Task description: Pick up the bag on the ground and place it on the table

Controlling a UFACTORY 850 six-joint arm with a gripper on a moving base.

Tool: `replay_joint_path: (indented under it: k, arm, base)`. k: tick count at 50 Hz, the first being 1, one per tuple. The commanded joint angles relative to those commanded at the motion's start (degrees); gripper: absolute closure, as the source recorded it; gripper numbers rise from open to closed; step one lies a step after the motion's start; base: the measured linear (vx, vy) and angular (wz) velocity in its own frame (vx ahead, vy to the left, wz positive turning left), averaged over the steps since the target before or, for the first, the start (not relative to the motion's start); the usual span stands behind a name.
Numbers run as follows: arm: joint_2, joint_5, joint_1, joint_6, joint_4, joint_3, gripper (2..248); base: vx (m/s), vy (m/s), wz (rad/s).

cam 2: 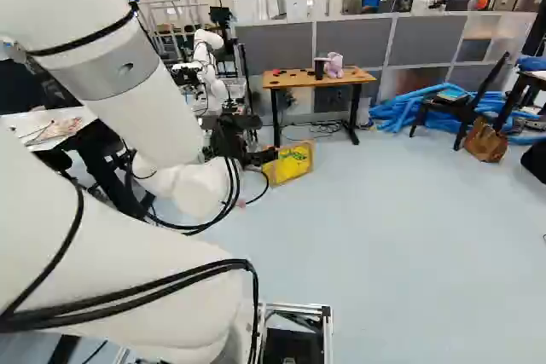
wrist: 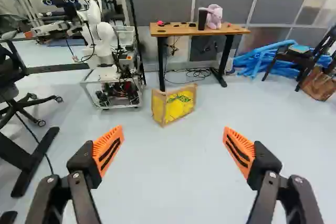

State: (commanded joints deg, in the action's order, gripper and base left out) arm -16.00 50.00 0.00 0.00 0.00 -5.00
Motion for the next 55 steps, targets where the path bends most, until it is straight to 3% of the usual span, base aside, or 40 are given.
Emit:
replay_joint_path:
  k: [55]
  arm:
    - [0.0,0.0,0.0,0.0,0.0,0.0,3]
  base:
    - [0.121,-0.002,-0.014]
